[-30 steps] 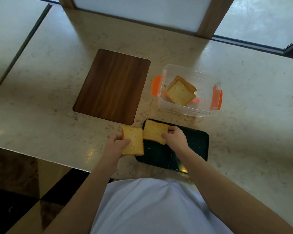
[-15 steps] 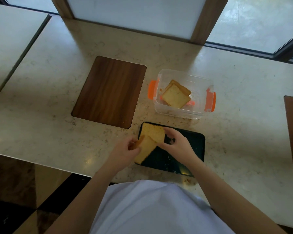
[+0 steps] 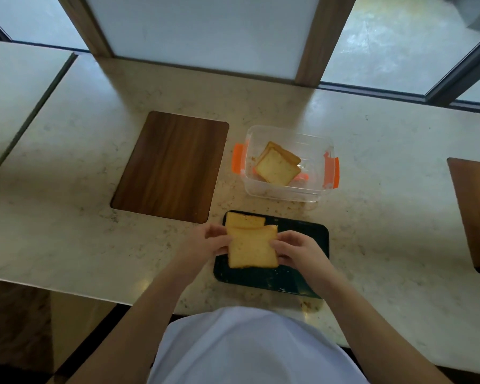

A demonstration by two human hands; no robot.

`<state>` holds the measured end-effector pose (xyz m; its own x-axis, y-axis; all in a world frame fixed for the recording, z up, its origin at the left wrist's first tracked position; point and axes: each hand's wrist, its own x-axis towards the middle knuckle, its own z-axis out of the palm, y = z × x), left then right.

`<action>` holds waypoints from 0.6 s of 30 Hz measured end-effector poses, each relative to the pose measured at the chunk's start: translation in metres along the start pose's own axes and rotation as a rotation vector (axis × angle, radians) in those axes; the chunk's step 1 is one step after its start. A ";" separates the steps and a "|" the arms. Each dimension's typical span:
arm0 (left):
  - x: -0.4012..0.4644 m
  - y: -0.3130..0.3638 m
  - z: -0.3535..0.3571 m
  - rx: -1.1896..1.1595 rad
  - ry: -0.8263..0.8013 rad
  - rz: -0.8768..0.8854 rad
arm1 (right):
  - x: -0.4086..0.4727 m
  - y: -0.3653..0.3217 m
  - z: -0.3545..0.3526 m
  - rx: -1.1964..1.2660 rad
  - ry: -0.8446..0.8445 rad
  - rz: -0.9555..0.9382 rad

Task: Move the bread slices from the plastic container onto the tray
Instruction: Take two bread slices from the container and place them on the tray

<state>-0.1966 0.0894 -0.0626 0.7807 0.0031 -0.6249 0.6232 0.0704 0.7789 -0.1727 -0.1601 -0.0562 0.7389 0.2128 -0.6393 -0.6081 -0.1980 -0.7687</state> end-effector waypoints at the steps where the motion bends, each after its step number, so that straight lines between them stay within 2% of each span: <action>1: 0.001 -0.007 0.002 -0.027 0.032 -0.028 | 0.000 0.004 0.001 0.010 0.010 0.033; 4: 0.001 -0.022 0.008 -0.081 0.130 -0.066 | 0.000 0.015 0.009 0.009 0.018 0.127; 8: 0.004 -0.032 0.013 -0.031 0.244 -0.061 | 0.003 0.025 0.026 -0.031 0.083 0.203; 13: 0.008 -0.035 0.009 0.053 0.254 -0.050 | 0.003 0.034 0.041 0.041 0.113 0.249; 18: 0.012 -0.030 0.006 0.155 0.225 -0.084 | 0.007 0.035 0.043 -0.093 0.120 0.242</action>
<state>-0.2061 0.0810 -0.0931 0.7065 0.2266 -0.6704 0.6987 -0.0732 0.7116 -0.2016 -0.1242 -0.0887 0.6077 0.0354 -0.7934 -0.7461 -0.3170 -0.5856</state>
